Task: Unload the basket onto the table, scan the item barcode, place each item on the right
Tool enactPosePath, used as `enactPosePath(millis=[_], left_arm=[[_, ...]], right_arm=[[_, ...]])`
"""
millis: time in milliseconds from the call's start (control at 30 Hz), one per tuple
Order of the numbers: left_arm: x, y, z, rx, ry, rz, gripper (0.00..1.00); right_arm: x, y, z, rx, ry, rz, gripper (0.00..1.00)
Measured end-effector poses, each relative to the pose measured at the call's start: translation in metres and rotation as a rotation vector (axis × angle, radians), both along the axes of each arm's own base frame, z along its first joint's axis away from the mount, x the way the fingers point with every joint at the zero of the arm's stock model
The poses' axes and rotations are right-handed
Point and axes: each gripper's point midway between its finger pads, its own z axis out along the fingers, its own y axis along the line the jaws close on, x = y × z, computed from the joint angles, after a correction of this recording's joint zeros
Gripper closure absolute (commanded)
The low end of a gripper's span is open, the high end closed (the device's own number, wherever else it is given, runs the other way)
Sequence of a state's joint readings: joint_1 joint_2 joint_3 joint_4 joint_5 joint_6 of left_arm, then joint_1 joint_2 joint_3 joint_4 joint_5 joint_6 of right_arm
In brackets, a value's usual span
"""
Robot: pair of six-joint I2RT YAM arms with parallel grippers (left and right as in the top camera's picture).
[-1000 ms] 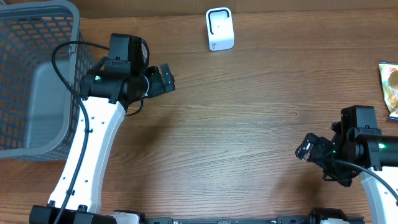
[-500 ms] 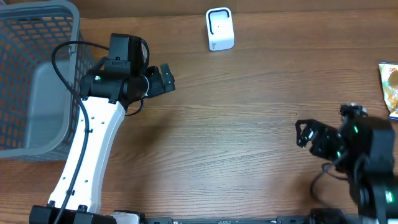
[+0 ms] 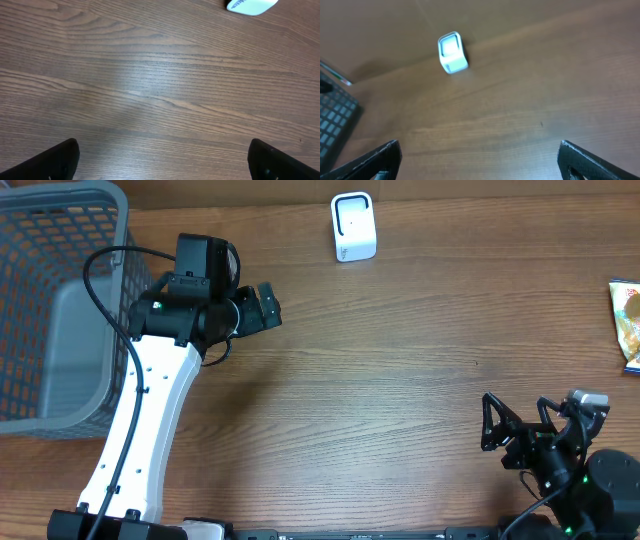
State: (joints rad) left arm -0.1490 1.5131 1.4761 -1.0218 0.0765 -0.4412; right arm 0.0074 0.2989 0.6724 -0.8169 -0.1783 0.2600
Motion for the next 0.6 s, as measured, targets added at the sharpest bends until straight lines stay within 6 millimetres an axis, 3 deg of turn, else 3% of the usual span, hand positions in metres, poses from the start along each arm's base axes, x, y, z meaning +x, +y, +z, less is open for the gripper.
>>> enactPosePath(millis=[300, 600], left_arm=[[0.000, 0.000, 0.000, 0.000, 0.000, 0.000, 0.00], [0.000, 0.000, 0.000, 0.000, 0.000, -0.001, 0.00]], right_arm=[[0.017, 0.013, -0.017, -0.016, -0.182, 0.065, 0.00], [0.024, 0.012, -0.033, -0.015, -0.299, 0.057, 0.00]])
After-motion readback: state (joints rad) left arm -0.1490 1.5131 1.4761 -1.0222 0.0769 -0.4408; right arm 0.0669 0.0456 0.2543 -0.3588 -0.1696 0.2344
